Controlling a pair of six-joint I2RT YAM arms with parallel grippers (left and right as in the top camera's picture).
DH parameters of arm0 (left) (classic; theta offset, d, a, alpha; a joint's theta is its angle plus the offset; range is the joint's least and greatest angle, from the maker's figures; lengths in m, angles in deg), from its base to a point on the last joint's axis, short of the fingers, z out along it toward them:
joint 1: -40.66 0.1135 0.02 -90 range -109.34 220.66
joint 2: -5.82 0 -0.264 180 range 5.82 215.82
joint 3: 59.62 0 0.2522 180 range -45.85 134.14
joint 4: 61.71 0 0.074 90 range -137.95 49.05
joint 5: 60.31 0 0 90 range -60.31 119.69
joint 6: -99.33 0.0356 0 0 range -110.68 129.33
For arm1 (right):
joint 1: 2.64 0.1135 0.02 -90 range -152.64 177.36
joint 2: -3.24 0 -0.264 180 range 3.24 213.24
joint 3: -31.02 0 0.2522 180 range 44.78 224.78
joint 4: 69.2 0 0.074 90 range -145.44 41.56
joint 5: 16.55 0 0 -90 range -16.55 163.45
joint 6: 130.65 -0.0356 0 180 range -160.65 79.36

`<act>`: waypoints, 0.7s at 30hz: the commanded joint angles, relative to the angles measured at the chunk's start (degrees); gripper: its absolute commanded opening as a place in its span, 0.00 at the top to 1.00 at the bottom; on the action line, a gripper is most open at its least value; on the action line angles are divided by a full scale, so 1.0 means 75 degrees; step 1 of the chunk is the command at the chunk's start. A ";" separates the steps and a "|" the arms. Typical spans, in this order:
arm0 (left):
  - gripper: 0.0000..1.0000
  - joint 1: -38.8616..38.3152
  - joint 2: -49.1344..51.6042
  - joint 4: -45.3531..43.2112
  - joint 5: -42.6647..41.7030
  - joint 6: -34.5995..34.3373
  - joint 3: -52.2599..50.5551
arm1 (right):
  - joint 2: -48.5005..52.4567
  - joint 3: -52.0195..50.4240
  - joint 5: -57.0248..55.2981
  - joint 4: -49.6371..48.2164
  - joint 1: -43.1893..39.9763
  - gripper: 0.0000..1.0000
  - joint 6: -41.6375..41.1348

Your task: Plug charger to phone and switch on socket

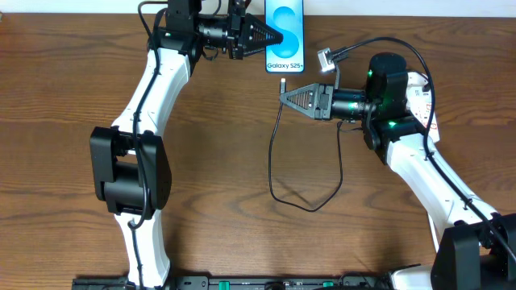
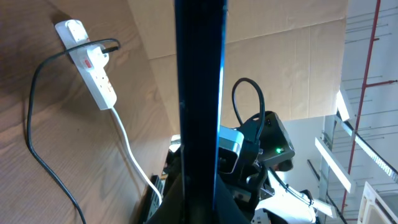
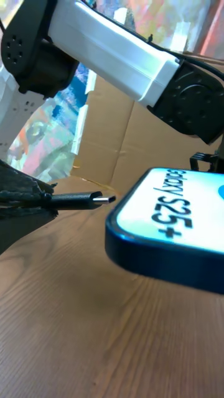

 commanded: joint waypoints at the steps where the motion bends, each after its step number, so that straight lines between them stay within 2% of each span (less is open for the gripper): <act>1: 0.93 0.0003 -0.0364 -0.0119 -0.0248 0.0026 0.0082 | 0.0067 -0.0029 0.0291 -0.0061 -0.0070 0.99 -0.0096; 21: 0.93 -0.0090 -0.0364 -0.0204 -0.0248 0.0023 0.0082 | 0.0067 -0.0029 0.0341 -0.0149 -0.0105 0.99 -0.0268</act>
